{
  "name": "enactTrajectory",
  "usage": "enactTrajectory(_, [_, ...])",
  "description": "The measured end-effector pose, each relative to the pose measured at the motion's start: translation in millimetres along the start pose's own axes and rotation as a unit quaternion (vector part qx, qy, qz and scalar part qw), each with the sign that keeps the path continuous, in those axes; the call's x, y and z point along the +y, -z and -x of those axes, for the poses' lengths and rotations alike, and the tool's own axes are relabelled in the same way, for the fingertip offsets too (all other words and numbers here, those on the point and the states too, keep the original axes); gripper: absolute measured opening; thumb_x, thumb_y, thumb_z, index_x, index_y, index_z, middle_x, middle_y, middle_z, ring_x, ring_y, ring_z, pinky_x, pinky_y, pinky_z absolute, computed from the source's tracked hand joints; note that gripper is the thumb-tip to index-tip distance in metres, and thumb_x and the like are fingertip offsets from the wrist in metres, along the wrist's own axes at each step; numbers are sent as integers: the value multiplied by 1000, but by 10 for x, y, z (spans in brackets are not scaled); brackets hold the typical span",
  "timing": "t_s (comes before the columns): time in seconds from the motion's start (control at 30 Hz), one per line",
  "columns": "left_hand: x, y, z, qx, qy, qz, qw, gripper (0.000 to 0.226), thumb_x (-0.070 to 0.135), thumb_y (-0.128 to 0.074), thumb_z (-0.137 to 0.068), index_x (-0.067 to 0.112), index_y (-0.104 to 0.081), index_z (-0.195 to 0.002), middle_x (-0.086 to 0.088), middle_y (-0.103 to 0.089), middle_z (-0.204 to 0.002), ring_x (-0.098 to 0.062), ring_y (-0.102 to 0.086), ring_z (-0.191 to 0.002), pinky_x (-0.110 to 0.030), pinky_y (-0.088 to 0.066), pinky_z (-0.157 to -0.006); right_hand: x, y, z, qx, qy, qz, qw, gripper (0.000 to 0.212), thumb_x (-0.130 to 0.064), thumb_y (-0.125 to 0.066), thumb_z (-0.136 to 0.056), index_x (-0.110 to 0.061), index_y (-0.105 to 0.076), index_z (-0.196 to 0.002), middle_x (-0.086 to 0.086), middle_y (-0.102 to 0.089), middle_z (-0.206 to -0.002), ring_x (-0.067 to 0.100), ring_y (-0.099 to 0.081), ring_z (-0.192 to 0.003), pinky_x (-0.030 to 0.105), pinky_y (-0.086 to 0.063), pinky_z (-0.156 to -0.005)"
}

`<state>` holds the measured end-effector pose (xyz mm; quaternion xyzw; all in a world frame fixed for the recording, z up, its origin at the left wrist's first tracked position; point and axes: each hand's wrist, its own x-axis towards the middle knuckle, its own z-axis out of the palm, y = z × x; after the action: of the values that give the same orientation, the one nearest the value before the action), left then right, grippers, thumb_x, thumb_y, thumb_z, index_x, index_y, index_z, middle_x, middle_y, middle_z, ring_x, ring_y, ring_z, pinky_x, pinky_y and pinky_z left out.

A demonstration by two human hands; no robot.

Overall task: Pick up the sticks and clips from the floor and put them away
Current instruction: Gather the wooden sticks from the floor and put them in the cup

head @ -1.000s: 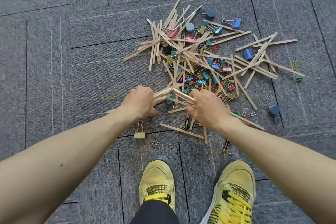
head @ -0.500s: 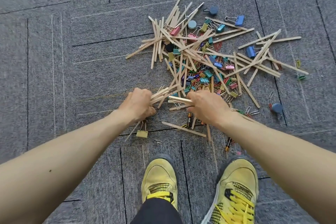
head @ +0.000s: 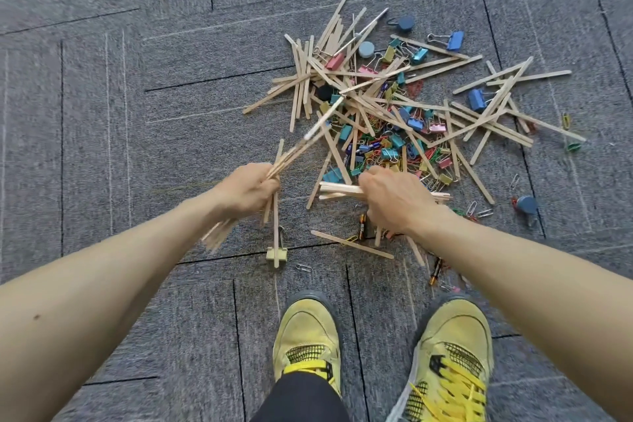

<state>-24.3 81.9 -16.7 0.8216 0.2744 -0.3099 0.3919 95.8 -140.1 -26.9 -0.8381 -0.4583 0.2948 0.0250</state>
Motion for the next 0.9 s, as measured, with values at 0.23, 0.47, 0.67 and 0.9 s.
enactTrajectory(0.23, [127, 20, 50, -32, 34, 271, 961, 13, 17, -39, -103, 9, -45, -94, -9, -61, -79, -14, -54, -62, -28, -47, -56, 27, 254, -7, -16, -130, -326, 936, 17, -14, -45, -102, -8, -56, -91, 5, -63, -86, 11, -56, -70, 27, -43, -62])
enactTrajectory(0.47, [351, 110, 147, -38, 24, 426, 903, 6, 12, -40, -103, 7, -42, -102, -8, -67, -72, -23, -60, -65, -35, -53, -64, 83, 524, 103, 14, -170, -681, 712, 22, -13, -45, -102, -12, -52, -81, 0, -55, -67, 11, -44, -57, 27, -36, -59])
enactTrajectory(0.67, [442, 25, 173, -44, 3, 482, 875, 6, 7, -40, -101, 9, -42, -106, -9, -61, -71, -27, -62, -67, -38, -58, -68, 93, 694, 175, 56, -194, -729, 654, 17, -24, -53, -98, -8, -61, -96, -2, -56, -68, 7, -49, -55, 23, -41, -53])
enactTrajectory(0.9, [799, -241, 123, -27, 25, 525, 851, 7, 14, -44, -102, 8, -44, -106, 3, -39, -59, -10, -33, -45, -21, -36, -37, 164, 713, 213, 123, -225, -811, 526, 26, -35, -58, -96, -14, -58, -81, -5, -49, -57, 8, -40, -45, 23, -38, -40])
